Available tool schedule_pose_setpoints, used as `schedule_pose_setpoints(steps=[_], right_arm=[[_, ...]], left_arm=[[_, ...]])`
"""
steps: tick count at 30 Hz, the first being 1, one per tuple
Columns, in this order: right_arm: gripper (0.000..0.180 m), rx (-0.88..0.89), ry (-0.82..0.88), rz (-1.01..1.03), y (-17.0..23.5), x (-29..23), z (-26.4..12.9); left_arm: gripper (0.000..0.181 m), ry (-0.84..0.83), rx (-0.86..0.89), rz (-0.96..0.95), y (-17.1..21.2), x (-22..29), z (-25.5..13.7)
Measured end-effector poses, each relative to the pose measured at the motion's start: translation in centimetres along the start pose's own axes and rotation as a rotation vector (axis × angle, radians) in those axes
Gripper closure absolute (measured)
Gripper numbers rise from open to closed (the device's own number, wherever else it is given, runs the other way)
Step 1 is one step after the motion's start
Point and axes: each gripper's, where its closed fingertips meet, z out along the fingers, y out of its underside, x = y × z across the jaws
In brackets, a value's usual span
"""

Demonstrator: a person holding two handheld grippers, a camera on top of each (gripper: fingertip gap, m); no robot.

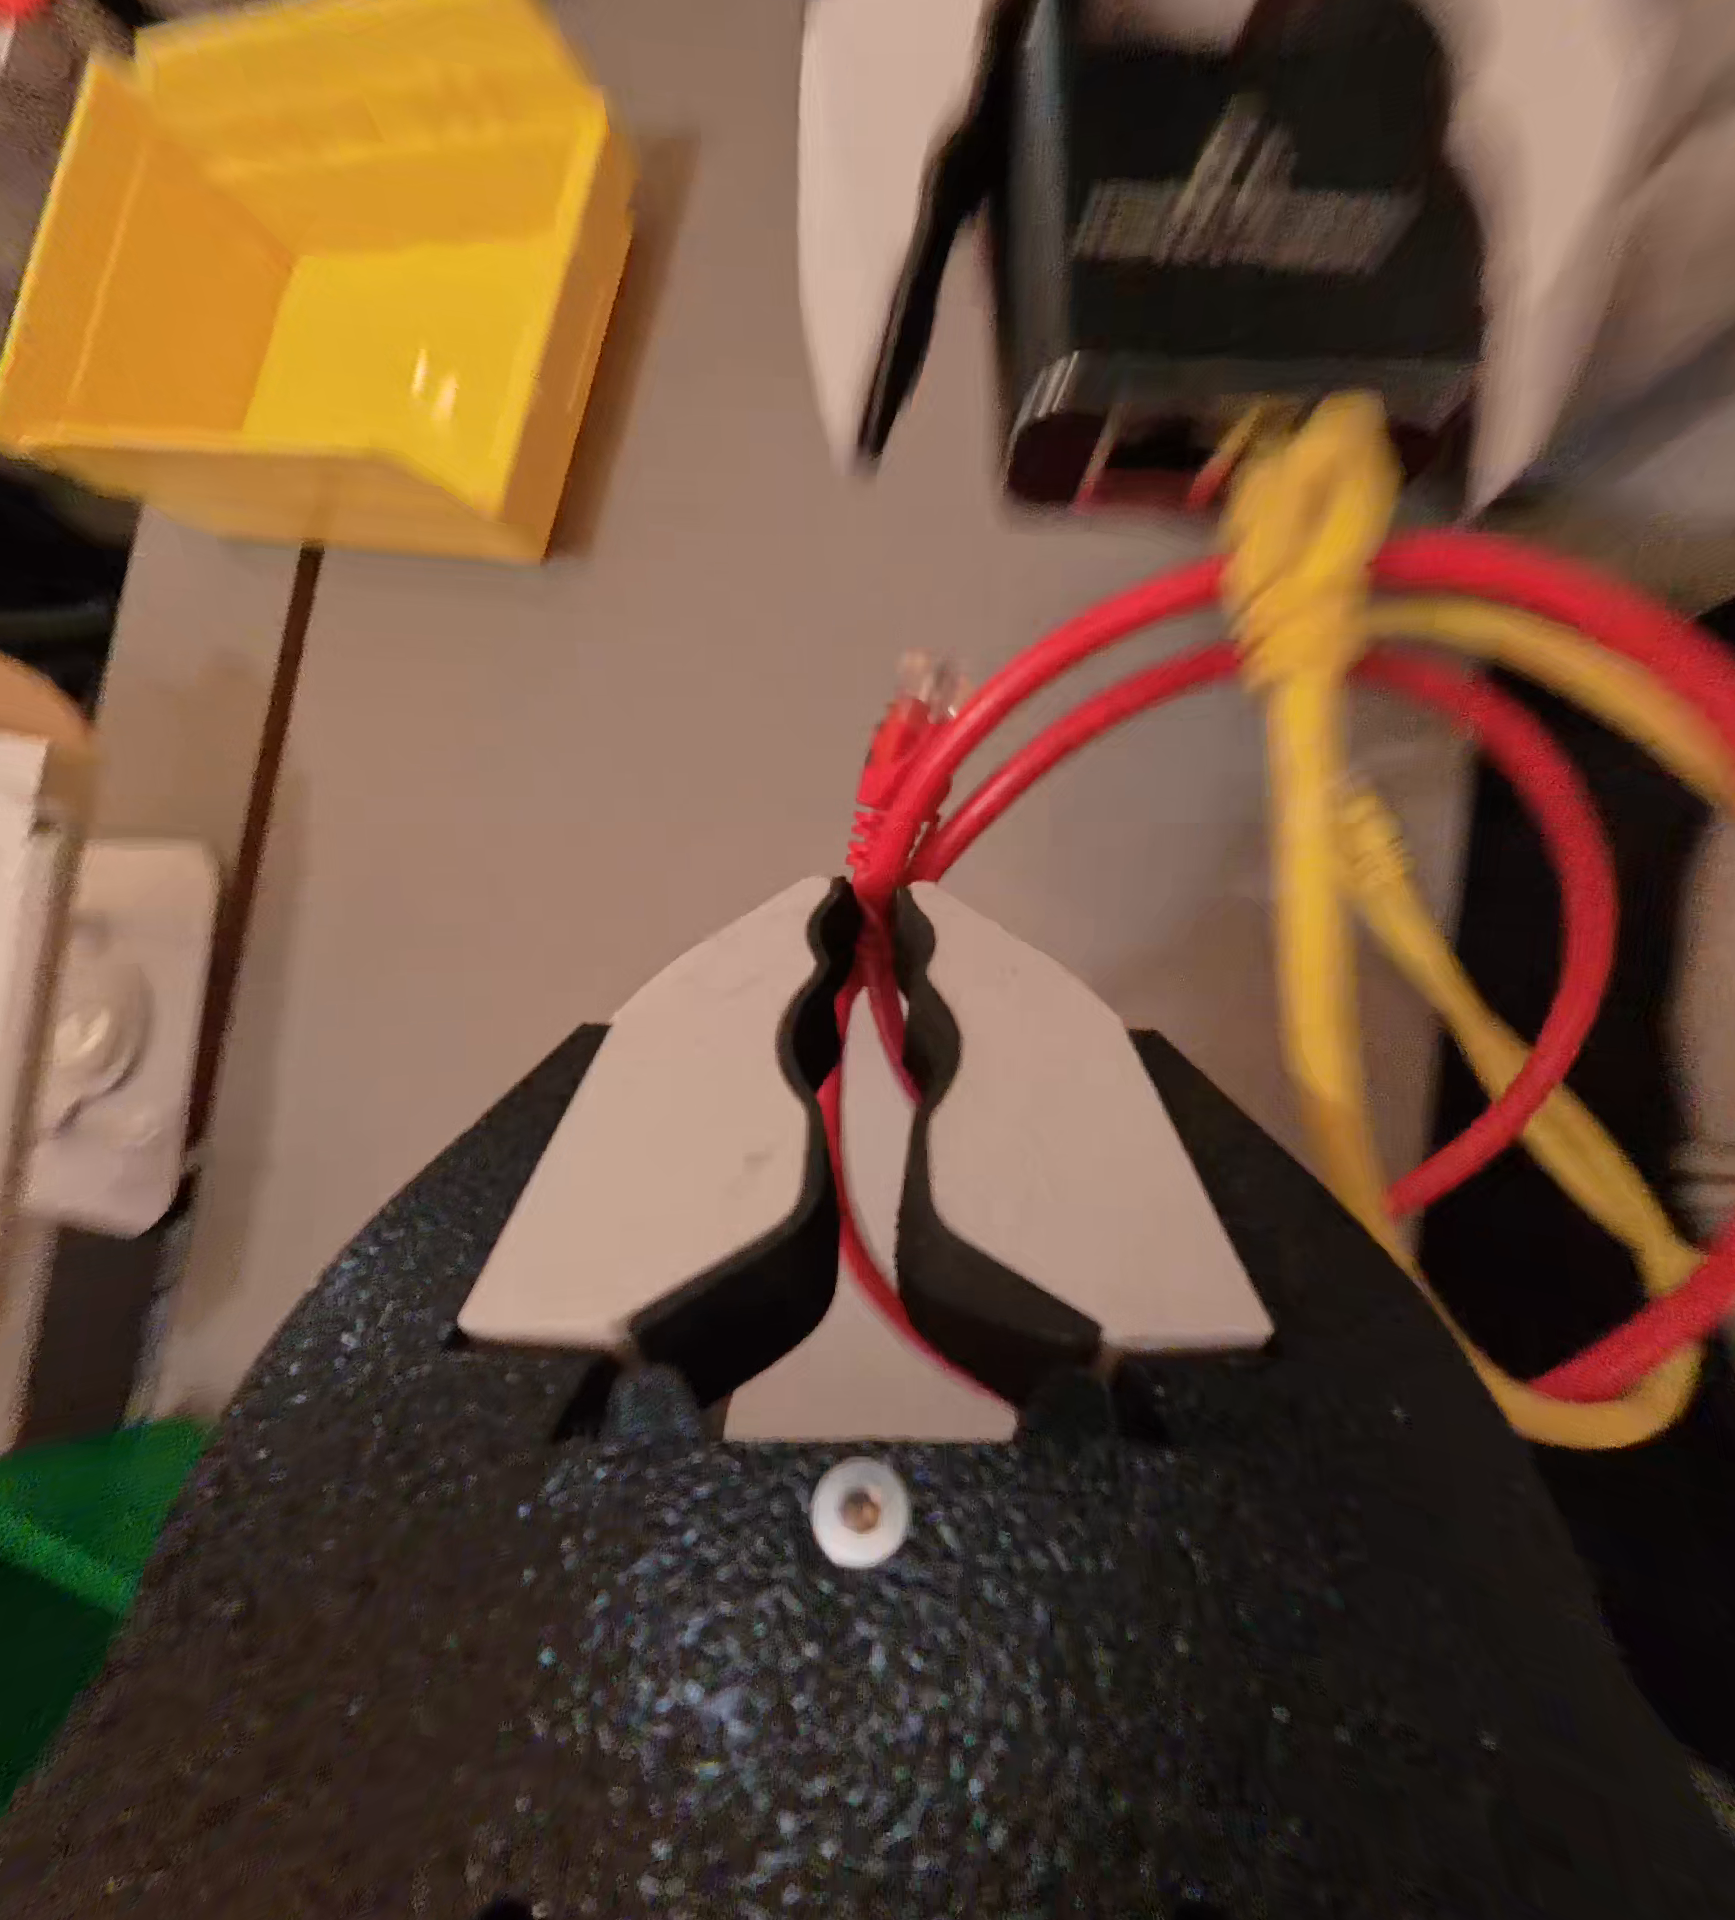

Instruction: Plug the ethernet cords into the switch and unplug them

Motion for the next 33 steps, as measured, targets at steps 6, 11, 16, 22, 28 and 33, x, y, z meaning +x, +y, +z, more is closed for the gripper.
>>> schedule_pose_setpoints(steps=[6, 11, 16, 22, 28, 33], right_arm=[[0.102, 0.054, 0.007, -0.002, -0.6, 0.0, -1.2], [0.103, 0.077, 0.019, -0.003, -0.7, 0.1, -1.9], [0.103, 0.085, 0.041, -0.007, -0.8, 0.5, -2.5], [0.103, 0.087, 0.052, 0.000, -0.7, 0.8, -2.6], [0.103, 0.088, 0.065, 0.004, -0.7, 1.0, -3.1], [0.103, 0.096, 0.074, 0.006, -0.9, 1.1, -3.7]], left_arm=[[0.174, 0.148, -0.220, -0.231, 9.6, 0.9, 6.1], [0.166, 0.293, -0.186, -0.423, 13.9, 2.0, 9.6], [0.164, 0.180, 0.056, -0.574, 11.9, -2.0, 8.8], [0.155, 0.163, -0.187, -0.438, 14.9, 0.3, 11.0], [0.157, 0.168, -0.191, -0.401, 14.0, 0.6, 10.9], [0.160, 0.161, -0.233, -0.396, 13.9, 1.0, 10.9]])
